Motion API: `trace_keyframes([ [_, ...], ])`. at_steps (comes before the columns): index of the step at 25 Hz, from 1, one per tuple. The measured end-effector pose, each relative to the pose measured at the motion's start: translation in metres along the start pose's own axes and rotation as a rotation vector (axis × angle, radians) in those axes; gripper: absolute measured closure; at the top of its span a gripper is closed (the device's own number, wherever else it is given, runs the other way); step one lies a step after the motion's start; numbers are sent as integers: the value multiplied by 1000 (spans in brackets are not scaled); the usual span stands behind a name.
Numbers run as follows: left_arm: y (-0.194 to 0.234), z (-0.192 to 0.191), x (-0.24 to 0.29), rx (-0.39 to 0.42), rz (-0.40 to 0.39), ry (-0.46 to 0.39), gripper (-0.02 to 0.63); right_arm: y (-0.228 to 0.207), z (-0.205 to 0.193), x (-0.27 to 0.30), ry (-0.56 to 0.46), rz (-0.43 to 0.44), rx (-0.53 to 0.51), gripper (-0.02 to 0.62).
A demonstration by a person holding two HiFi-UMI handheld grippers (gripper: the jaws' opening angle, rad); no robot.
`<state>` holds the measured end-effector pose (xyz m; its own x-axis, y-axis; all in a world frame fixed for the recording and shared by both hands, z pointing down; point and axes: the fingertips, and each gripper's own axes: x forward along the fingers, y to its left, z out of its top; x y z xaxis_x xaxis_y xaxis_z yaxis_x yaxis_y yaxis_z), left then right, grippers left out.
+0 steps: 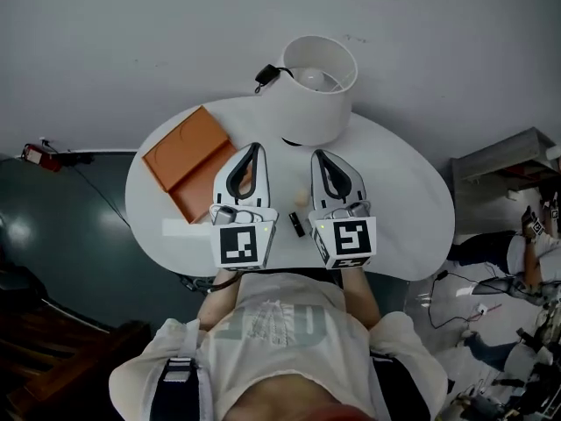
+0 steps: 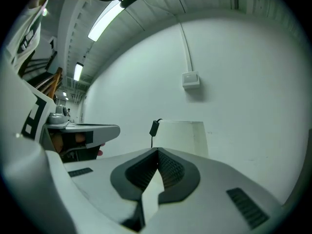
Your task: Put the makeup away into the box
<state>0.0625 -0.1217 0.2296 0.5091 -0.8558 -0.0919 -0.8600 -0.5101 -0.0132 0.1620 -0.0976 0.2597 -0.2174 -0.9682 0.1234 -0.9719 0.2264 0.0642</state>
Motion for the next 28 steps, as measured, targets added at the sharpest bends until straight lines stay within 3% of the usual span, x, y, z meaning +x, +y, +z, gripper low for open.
trace_keyframes([
  [11,1,-11,6,10,56,45,598,1,-9,18,9,137,26,591],
  [14,3,-21,3,2,62,97,598,12,-17,20,54,259,44,588],
  [15,6,-22,5,6,65,103,598,17,-19,23,64,315,54,537],
  [17,12,-25,10,28,68,95,598,24,-26,30,82,407,66,361],
  [18,14,-27,12,43,69,85,598,26,-33,31,100,440,59,324],
  [23,6,-48,5,68,64,99,598,38,-93,17,278,582,1,261],
  [28,0,-59,1,76,42,98,598,36,-173,9,492,623,-55,258],
])
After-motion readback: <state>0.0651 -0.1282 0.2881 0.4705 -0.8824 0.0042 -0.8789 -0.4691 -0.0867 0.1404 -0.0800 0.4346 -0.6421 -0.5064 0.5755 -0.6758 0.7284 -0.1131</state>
